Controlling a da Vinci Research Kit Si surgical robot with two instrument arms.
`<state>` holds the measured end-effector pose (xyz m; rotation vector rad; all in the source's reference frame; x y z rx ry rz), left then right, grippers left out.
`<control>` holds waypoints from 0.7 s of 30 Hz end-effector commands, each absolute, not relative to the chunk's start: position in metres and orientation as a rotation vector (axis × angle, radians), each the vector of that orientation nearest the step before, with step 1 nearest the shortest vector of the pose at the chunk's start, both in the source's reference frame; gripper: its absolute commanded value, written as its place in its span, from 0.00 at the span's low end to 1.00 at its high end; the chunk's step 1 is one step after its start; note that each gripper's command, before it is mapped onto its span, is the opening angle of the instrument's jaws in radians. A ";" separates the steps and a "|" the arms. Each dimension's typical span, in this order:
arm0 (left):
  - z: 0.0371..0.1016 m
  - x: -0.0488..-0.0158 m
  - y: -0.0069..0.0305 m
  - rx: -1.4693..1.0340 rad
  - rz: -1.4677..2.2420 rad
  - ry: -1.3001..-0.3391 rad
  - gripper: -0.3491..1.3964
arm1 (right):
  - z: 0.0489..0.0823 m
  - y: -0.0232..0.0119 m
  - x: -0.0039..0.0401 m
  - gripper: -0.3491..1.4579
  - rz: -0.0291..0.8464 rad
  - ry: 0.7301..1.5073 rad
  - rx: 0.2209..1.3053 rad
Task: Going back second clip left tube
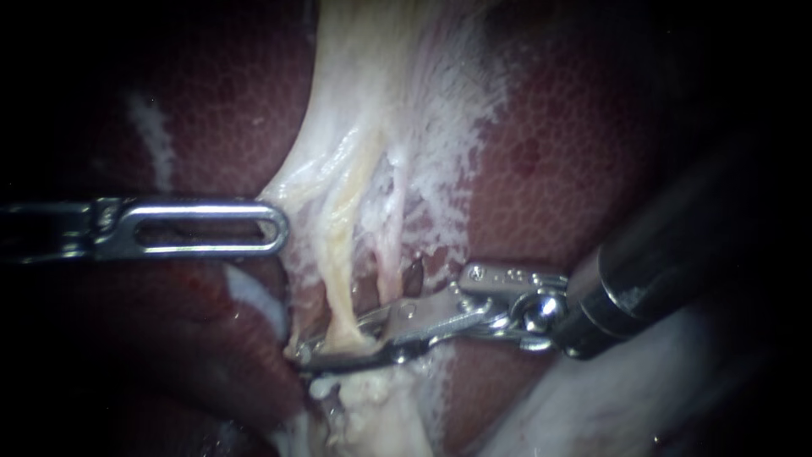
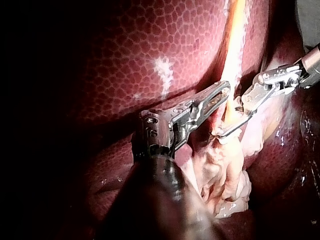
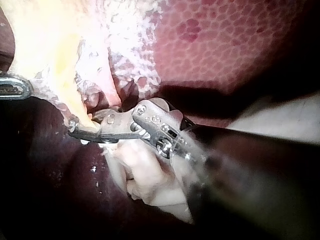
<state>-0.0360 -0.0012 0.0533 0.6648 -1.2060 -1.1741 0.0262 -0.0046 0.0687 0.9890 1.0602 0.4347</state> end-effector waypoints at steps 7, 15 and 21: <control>0.0533 -0.0360 -0.0012 0.665 -1.174 -1.206 0.00 | 0.0687 -0.0046 0.0262 0.00 0.435 1.061 0.989; 0.0533 -0.0360 -0.0012 0.665 -1.174 -1.206 0.00 | 0.0687 -0.0046 0.0263 0.11 0.441 1.061 0.981; 0.0533 -0.0360 -0.0013 0.664 -1.174 -1.206 0.00 | 0.0687 -0.0045 0.0265 0.41 0.314 1.126 0.894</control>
